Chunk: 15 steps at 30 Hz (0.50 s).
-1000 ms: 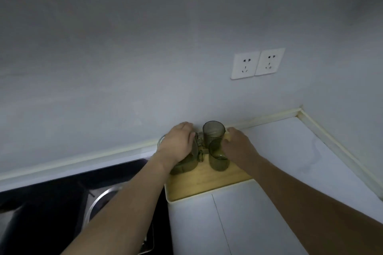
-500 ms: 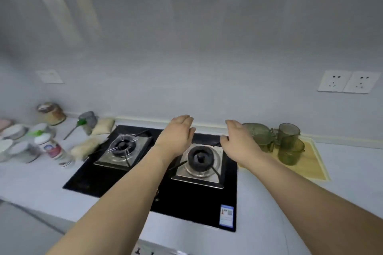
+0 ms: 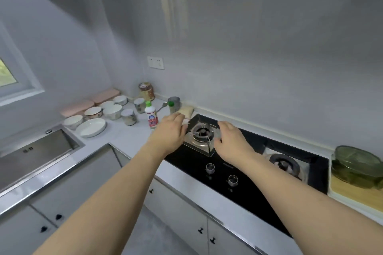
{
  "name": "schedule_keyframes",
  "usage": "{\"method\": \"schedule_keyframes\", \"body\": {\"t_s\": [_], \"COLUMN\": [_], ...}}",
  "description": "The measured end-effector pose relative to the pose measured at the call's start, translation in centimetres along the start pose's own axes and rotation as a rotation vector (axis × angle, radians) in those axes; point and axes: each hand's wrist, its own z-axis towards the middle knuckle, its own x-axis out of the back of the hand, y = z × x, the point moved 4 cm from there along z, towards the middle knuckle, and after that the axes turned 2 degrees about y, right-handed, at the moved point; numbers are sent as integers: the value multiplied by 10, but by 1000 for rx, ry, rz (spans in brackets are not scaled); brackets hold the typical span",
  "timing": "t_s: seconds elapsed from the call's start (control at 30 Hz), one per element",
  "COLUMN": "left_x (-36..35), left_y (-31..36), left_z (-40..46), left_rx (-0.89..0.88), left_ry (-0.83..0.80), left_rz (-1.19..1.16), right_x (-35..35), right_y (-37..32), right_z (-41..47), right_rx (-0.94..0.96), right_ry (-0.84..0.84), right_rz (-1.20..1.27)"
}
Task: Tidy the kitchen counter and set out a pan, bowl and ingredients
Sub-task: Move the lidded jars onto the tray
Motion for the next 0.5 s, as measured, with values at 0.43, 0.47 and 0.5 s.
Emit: {"method": "schedule_keyframes", "body": {"t_s": [0.43,0.47,0.5], "left_x": [48,53,56], "left_y": [-270,-285,-296], "left_z": [-22,-25,-27], "left_rx": [142,164,178], "left_ry": [5,1,5], "left_rz": [-26,-26,-26], "right_x": [-149,-159,-165], "right_y": [-219,-231,-237], "right_z": [111,118,122], "right_rx": [85,85,80], "right_ry": [-60,-71,-81], "right_rz": [9,7,-1]}}
